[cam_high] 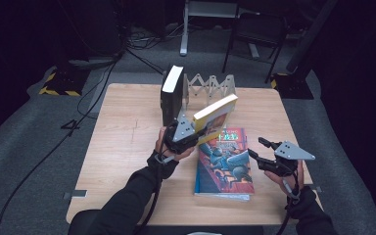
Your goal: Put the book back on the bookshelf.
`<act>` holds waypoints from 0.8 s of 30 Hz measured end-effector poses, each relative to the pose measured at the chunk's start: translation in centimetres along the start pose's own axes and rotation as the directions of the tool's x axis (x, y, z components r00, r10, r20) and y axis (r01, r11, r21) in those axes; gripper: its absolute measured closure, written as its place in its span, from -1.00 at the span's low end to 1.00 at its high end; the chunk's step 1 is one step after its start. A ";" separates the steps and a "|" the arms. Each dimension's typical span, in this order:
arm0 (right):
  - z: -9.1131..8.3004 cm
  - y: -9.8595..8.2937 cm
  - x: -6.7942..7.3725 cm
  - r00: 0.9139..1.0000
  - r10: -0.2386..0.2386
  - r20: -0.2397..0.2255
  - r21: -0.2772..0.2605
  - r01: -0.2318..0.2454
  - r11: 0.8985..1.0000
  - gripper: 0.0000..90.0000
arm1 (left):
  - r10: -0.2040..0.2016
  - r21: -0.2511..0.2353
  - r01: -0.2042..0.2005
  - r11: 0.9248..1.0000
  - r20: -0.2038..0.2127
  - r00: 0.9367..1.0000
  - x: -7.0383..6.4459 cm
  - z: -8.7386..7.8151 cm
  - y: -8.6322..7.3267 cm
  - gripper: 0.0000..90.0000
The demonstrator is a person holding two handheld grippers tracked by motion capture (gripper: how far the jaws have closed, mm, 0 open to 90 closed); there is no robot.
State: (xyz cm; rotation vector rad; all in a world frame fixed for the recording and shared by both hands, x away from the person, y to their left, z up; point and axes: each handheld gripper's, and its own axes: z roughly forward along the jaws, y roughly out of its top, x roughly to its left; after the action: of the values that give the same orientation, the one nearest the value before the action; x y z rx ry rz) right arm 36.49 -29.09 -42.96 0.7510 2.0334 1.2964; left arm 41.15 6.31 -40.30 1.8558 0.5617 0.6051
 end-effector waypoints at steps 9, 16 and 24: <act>-0.1 -1.0 -0.7 1.000 0.025 0.017 0.034 -0.025 0.999 -0.11 | -0.109 0.013 0.114 0.993 -0.195 0.975 3.1 -0.9 -1.6 0.67; 0.4 -1.5 -0.3 1.000 0.009 0.004 0.063 -0.009 0.998 -0.11 | -0.161 0.041 0.181 0.983 -0.297 0.941 3.7 -0.9 -2.5 0.67; 0.5 -1.6 -0.1 1.000 -0.001 -0.001 0.074 0.001 0.997 -0.11 | -0.201 0.051 0.238 0.970 -0.382 0.902 3.9 -0.8 -3.1 0.67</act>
State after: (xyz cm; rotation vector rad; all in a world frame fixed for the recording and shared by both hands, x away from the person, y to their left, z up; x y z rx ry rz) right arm 36.74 -29.45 -44.62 0.7829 2.0917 1.2271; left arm 43.27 10.39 -42.38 1.7401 1.0560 0.7969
